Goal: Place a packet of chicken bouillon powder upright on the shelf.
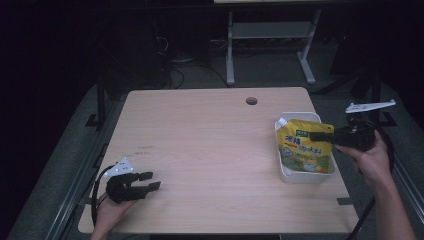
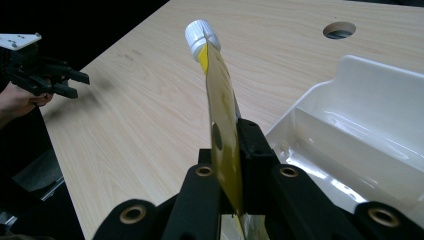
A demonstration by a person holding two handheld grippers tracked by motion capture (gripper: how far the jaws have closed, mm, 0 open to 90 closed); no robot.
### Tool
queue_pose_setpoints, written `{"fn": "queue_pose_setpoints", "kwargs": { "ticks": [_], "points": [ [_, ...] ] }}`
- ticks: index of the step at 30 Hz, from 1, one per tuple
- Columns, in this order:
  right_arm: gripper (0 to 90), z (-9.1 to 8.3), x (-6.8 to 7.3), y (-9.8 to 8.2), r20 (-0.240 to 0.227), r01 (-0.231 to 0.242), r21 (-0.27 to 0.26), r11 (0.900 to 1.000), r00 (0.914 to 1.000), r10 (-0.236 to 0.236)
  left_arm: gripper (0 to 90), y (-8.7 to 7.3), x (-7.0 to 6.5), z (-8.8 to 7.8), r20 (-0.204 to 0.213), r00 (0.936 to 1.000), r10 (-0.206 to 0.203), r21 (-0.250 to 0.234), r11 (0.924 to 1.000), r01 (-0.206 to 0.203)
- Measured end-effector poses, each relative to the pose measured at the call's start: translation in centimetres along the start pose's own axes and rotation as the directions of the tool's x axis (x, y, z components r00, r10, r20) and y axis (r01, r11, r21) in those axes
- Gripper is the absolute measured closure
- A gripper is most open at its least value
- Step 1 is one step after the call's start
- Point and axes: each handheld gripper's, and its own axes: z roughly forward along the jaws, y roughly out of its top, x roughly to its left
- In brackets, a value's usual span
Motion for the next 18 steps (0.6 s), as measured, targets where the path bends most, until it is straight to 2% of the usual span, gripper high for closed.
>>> {"fn": "queue_pose_setpoints", "kwargs": {
  "ticks": [13,18],
  "points": [
    [85.3,-1.3,0.2,-1.0,0.039,-0.015,-0.013,1.0,0.9991,0.016,44.4,-0.1,-0.1,0.1,-0.007,0.9999,0.007,0.012,0.9999,-0.007],
    [85.3,-1.8,-0.1,-1.7,0.05,-0.024,-0.017,1.0,0.9985,0.025,44.3,-0.1,-0.1,0.2,-0.007,0.9999,0.008,0.017,0.9998,-0.008]
  ]
}}
